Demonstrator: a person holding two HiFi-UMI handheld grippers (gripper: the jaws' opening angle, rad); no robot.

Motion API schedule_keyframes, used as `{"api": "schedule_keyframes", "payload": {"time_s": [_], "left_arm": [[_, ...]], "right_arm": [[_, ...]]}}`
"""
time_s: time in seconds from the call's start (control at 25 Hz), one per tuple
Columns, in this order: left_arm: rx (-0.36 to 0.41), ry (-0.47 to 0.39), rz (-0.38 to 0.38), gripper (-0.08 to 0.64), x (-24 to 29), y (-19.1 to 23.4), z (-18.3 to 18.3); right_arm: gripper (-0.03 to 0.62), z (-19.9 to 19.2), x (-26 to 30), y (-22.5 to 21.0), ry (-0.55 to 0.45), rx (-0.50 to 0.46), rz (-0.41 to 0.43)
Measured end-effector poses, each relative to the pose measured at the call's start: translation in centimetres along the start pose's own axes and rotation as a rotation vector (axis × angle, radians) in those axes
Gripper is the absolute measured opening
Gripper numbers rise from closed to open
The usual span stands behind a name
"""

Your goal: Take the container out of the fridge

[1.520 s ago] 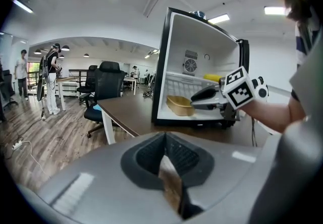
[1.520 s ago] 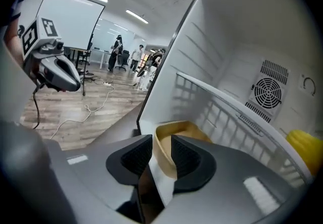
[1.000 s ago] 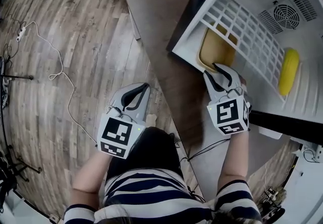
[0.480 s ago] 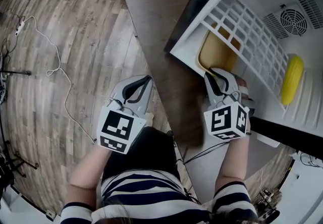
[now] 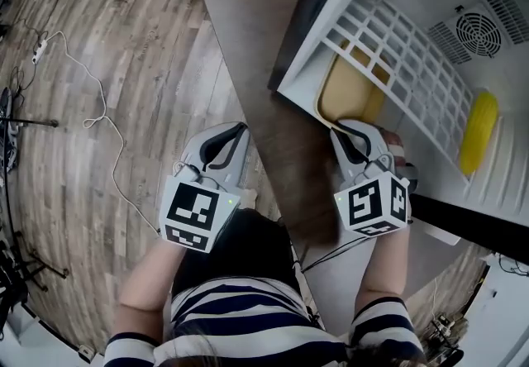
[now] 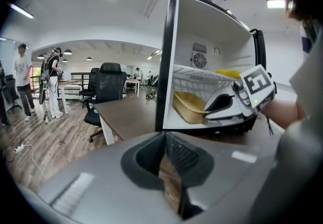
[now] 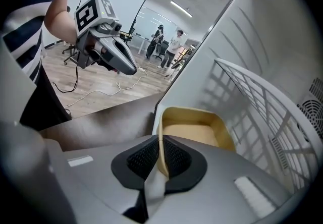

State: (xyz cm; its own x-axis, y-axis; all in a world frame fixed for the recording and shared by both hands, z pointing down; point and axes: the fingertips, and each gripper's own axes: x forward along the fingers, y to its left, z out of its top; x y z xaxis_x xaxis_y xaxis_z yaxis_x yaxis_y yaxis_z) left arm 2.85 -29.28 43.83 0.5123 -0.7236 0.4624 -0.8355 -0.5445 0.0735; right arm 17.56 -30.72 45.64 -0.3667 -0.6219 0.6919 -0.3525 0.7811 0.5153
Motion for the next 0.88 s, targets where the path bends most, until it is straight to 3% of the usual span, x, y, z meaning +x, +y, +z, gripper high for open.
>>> {"api": "schedule_keyframes", "payload": {"time_s": [0.32, 0.88], "left_arm": [[-0.006, -0.076, 0.055, 0.000, -1.7, 1.3, 1.5], [-0.010, -0.133, 0.057, 0.000, -8.1, 2.8, 2.8]], "right_arm": [[0.021, 0.7, -1.7, 0.8, 0.011, 0.021, -0.012], [0.021, 5.4, -6.3, 5.2, 0.032, 0.080, -0.049]]}}
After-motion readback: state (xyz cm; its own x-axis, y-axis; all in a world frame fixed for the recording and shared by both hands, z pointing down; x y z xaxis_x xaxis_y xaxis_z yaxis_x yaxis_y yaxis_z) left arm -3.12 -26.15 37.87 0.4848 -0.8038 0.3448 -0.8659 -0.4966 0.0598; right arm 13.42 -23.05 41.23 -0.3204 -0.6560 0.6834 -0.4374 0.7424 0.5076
